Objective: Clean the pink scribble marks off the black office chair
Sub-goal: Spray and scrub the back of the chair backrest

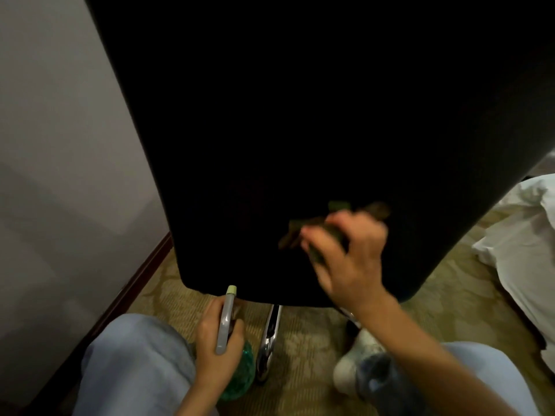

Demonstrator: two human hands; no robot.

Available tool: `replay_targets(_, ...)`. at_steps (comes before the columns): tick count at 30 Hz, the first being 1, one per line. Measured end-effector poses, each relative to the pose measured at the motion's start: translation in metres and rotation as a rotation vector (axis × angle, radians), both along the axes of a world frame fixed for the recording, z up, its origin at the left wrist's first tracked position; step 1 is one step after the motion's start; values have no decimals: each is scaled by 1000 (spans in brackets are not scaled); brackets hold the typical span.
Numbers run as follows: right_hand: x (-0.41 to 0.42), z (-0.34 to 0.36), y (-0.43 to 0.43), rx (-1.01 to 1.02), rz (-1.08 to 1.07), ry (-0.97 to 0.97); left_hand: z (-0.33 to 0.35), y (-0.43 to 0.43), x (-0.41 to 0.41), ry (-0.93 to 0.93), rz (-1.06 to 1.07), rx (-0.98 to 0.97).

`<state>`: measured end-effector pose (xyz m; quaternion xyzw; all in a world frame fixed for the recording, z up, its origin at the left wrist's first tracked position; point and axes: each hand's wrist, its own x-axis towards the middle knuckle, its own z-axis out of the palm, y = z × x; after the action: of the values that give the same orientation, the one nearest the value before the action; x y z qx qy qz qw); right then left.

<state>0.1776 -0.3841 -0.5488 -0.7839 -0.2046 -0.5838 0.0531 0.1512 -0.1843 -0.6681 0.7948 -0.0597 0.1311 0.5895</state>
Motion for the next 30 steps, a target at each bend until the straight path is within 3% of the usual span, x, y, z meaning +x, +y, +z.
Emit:
replay_targets(3, 25, 69, 9, 126, -49, -200, 5, 6, -2, -5, 5, -32)
replay_targets(5, 44, 82, 16, 167, -70, -227, 6, 10, -3, 2, 7, -26)
replay_targets(10, 66, 21, 21, 38, -227, -203, 9, 15, -2, -5, 47, -44)
replay_targets(15, 49, -101, 9, -412, -216, 56, -1, 12, 4, 42, 73, 30)
replay_targets(21, 12, -195, 2, -749, -211, 572, 0, 7, 2, 83, 41, -5)
replay_targets(25, -19, -191, 10, -603, -212, 781, 18, 4, -13, 42, 12, -22)
replay_targets(30, -44, -103, 8, -250, -105, 600, 52, -2, -30, 9, 36, -13)
